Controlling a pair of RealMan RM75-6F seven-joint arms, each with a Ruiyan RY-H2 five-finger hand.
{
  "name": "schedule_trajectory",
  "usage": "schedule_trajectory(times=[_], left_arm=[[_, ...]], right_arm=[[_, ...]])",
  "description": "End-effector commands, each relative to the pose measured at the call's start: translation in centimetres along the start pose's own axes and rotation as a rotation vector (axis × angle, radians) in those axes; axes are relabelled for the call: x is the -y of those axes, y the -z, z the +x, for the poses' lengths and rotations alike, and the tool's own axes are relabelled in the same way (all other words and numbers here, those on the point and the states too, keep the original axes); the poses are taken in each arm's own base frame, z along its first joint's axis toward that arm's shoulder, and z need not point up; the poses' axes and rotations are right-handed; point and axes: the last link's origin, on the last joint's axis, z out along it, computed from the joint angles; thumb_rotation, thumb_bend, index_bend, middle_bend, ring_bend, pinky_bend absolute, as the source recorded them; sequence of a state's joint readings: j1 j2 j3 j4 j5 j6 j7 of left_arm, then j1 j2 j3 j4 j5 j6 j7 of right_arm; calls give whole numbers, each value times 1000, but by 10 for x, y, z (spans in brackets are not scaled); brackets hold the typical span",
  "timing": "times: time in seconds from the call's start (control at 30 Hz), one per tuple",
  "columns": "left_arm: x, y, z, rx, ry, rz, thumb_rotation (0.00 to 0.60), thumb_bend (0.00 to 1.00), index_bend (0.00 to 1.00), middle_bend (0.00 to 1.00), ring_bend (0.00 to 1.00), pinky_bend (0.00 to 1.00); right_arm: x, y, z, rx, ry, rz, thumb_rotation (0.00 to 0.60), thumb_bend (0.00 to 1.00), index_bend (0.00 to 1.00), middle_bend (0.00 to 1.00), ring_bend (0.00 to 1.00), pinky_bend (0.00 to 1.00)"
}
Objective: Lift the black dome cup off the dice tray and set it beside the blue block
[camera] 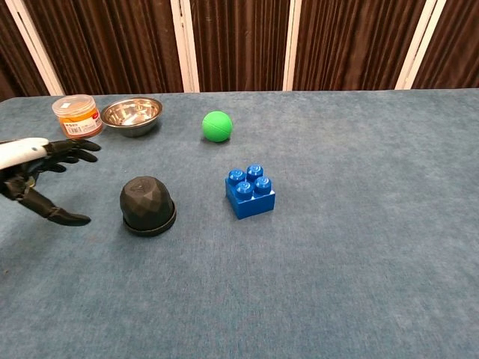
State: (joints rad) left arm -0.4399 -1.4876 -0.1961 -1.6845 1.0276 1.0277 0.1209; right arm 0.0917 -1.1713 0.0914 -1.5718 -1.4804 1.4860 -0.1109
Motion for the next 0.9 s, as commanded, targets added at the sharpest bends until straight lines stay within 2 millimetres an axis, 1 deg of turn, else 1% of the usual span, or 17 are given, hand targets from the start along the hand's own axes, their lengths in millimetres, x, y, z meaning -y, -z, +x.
schedule_trajectory(times=[0.03, 0.17, 0.37, 0.53, 0.73, 0.9], left_arm=[[-4, -9, -8, 17, -16, 1, 600, 81, 87, 95, 0, 0], [-5, -15, -16, 25, -34, 10, 600, 81, 87, 118, 0, 0], [-5, -25, -26, 35, -23, 26, 600, 82, 87, 122, 0, 0], [-12, -31, -32, 48, -4, 6, 600, 82, 87, 132, 0, 0], [-23, -34, -36, 52, -9, -21, 600, 86, 87, 150, 0, 0], [-27, -37, -39, 54, -28, -16, 600, 90, 88, 167, 0, 0]], right_arm=[[-1, 0, 1, -2, -3, -2, 600, 235, 0, 2, 8, 0], [-3, 0, 2, -3, -5, -7, 600, 234, 0, 2, 8, 0], [-4, -1, 2, 2, -13, -7, 600, 235, 0, 2, 8, 0], [-3, -1, 1, 0, -19, -10, 600, 235, 0, 2, 8, 0], [-3, 0, 1, 4, -26, -10, 600, 235, 0, 2, 8, 0], [-3, 2, 1, 7, -34, -15, 600, 235, 0, 2, 8, 0]])
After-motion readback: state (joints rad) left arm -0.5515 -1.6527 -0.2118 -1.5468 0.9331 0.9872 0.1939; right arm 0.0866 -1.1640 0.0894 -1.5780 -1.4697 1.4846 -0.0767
